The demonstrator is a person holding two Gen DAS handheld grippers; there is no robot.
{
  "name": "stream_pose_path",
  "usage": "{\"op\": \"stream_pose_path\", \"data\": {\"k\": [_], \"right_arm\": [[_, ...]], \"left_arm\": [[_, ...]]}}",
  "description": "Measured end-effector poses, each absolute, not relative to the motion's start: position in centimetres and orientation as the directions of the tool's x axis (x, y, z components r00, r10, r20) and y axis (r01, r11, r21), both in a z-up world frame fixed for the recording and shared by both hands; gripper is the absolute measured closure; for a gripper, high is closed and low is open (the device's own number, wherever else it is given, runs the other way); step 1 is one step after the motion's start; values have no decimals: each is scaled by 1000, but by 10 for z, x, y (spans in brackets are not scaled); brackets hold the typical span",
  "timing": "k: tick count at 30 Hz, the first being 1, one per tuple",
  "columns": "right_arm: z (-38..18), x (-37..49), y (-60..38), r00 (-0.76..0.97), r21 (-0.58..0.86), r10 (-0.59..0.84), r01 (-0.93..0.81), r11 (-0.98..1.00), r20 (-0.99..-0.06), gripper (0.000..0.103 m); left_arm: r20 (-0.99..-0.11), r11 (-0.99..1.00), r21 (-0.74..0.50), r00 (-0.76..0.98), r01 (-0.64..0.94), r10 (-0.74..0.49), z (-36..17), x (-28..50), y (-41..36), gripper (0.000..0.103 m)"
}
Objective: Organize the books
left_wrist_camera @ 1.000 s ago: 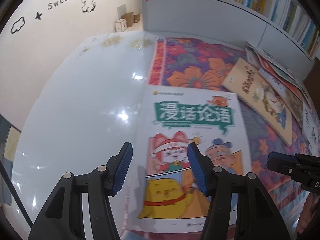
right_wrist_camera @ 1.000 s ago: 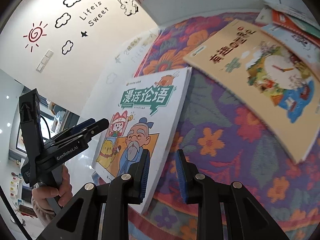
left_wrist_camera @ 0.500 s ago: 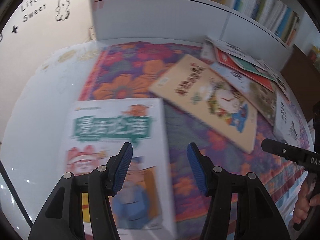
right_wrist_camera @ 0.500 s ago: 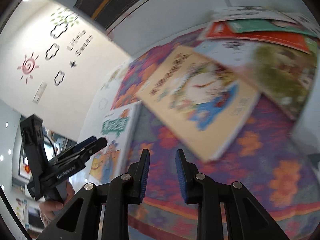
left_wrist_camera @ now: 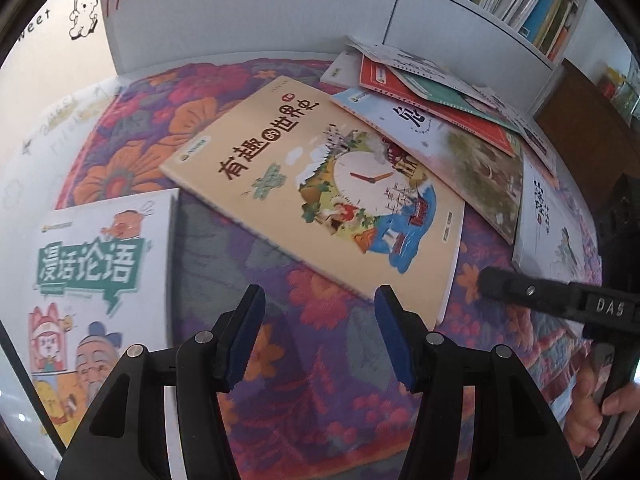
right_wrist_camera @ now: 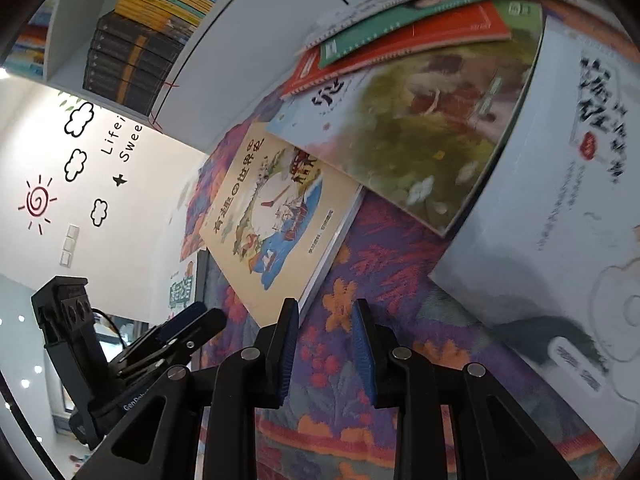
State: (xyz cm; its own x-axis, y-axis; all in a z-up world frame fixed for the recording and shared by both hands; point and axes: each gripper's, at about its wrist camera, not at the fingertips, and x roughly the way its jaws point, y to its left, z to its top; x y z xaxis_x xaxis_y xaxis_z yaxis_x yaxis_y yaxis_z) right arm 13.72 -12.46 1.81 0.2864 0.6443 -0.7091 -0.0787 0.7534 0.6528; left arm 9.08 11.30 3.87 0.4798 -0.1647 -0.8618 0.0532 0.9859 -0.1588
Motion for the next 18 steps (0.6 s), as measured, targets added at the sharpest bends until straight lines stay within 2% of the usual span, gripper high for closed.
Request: {"op": "stream_pose_path", "data": {"k": [9,13,18], "right_arm": [[12,149,-99,250,650,654,-111,752,-714,76],[21,148,-78,248,598,623,-175,782,-742,55],[19,149,-68,205,627,653,-185,757,-729,56]], "left_arm": [[-842,982,-160,504,102,-189,29,102,104,48],[-834,979,-165,513,121,-204,26,104,105,48],[-829,983,-142,528,119,-184,27,105,107,52]]}}
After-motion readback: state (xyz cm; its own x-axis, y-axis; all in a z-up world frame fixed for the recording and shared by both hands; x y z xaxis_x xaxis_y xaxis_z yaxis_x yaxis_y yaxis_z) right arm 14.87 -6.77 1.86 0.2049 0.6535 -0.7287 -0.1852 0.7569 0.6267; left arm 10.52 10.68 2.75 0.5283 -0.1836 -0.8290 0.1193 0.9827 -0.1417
